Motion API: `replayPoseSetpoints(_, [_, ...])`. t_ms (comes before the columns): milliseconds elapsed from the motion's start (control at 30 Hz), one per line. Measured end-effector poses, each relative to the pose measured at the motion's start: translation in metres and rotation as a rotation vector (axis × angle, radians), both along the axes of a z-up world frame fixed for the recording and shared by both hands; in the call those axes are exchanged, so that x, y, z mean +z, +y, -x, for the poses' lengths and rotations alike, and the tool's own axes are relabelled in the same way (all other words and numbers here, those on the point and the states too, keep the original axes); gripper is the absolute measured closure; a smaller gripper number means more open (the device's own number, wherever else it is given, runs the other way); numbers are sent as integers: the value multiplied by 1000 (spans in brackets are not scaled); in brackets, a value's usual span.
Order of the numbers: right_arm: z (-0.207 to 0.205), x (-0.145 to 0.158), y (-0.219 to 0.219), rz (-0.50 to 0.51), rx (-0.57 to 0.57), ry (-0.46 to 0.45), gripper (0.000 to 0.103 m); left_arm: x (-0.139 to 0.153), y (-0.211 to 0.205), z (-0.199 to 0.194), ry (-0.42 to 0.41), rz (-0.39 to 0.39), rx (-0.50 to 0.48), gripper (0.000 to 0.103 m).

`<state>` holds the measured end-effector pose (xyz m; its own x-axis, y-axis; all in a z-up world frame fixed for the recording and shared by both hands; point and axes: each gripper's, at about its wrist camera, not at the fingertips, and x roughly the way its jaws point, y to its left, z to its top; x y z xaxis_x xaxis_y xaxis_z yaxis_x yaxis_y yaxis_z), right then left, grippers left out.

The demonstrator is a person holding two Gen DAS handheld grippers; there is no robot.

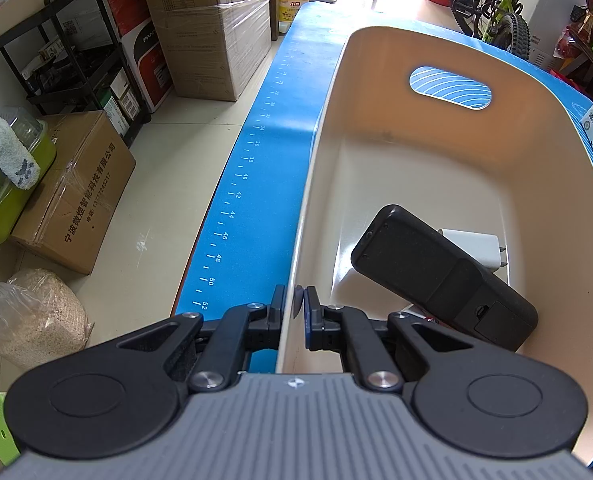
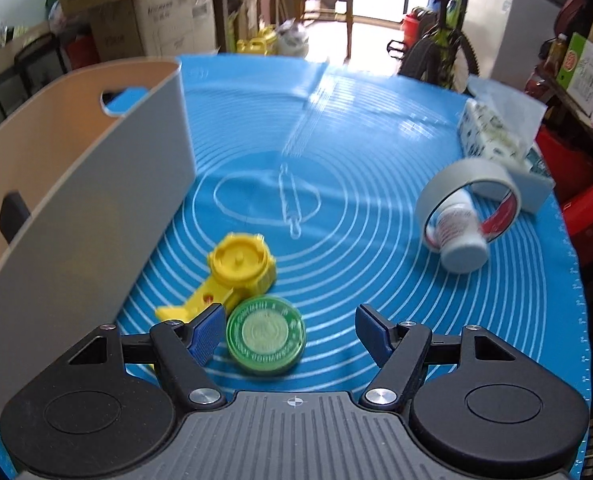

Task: Organize rigid objects
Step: 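Move the right gripper to the green ointment tin and grasp it, then lift the green tin into the basket and release it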

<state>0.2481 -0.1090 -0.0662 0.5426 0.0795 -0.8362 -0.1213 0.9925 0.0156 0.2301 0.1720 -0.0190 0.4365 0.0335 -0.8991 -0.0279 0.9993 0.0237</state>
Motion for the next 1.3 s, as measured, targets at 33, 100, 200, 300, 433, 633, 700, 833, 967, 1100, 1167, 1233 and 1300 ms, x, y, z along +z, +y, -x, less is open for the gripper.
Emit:
replayPoseSetpoints(33, [-1, -2, 1, 2, 5, 12, 26, 0, 0, 0, 0, 0, 0, 93])
replayPoseSetpoints(100, [-2, -7, 2, 12, 15, 24, 27, 0, 0, 0, 0, 0, 0, 93])
replayPoseSetpoints(200, [-2, -10, 3, 15, 24, 28, 27, 0, 0, 0, 0, 0, 0, 93])
replayPoseSetpoints(300, [-3, -14, 4, 19, 28, 36, 27, 0, 0, 0, 0, 1, 0, 93])
replayPoseSetpoints(433, [-6, -21, 7, 24, 40, 41, 30, 0, 0, 0, 0, 1, 0, 93])
replayPoseSetpoints(633, [-5, -20, 11, 13, 67, 18, 41, -1, -1, 1, -1, 0, 0, 93])
replayPoseSetpoints(700, [-4, -19, 14, 20, 82, 13, 49, -1, -1, 1, 0, 1, 1, 93])
replayPoseSetpoints(833, [-4, -18, 17, 36, 90, 16, 49, -1, -1, 1, 0, 1, 0, 93])
replayPoseSetpoints(967, [-2, -13, 15, 48, 72, -5, 49, -1, 0, 1, -1, 0, 0, 93])
replayPoseSetpoints(1100, [-1, -3, 8, 45, 31, -41, 49, -1, -1, 1, -1, 0, 0, 93])
replayPoseSetpoints(1167, [-1, 4, 4, 45, 10, -68, 49, -1, -1, 1, -1, 0, 0, 93])
replayPoseSetpoints(1233, [0, 13, 1, 40, -13, -101, 49, -1, 0, 1, 0, 0, 0, 93])
replayPoseSetpoints(1300, [1, 23, 0, 32, -35, -140, 49, -1, 0, 1, 0, 0, 0, 93])
